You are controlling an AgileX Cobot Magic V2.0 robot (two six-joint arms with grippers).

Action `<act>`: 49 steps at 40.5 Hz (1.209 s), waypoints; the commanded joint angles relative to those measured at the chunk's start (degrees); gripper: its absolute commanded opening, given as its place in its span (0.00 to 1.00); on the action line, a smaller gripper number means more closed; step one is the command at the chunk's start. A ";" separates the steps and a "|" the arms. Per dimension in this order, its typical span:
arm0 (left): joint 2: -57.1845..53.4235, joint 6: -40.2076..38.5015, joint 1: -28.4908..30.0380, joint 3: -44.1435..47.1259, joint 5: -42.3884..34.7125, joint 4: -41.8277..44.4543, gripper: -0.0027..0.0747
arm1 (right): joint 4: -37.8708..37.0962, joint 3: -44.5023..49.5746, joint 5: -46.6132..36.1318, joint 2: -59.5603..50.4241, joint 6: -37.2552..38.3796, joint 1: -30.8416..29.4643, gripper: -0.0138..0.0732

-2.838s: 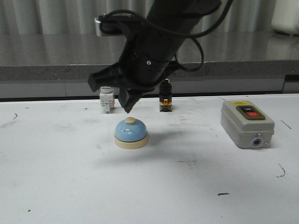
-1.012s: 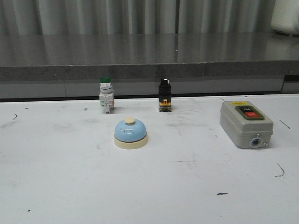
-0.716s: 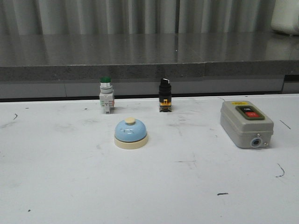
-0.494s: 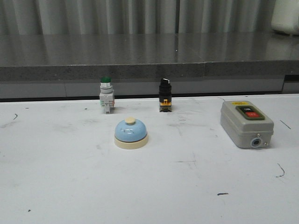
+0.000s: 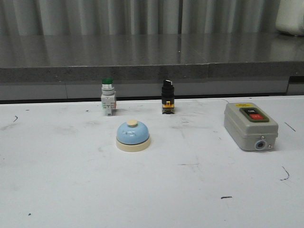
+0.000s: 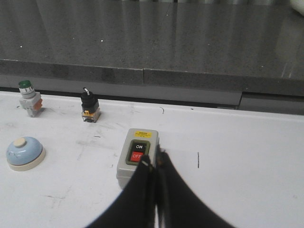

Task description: Place and press bell with both arms

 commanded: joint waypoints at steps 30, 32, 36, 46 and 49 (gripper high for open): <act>-2.94 -0.49 9.82 20.83 -27.88 -1.44 0.01 | -0.81 -1.45 -4.11 0.42 -0.64 -0.43 0.08; -2.94 -0.49 9.82 22.39 -30.81 -2.10 0.01 | -0.81 -1.45 -4.11 0.42 -0.64 -0.43 0.08; -2.94 -0.49 9.82 22.33 -30.28 -2.33 0.01 | -0.81 -1.45 -4.11 0.42 -0.64 -0.43 0.08; -2.94 -0.49 9.82 22.44 -29.82 -2.33 0.01 | -0.81 -1.45 -4.11 0.42 -0.64 -0.43 0.08; -2.94 -0.49 9.82 22.44 -29.82 -2.33 0.01 | -0.81 -1.45 -4.11 0.42 -0.64 -0.43 0.08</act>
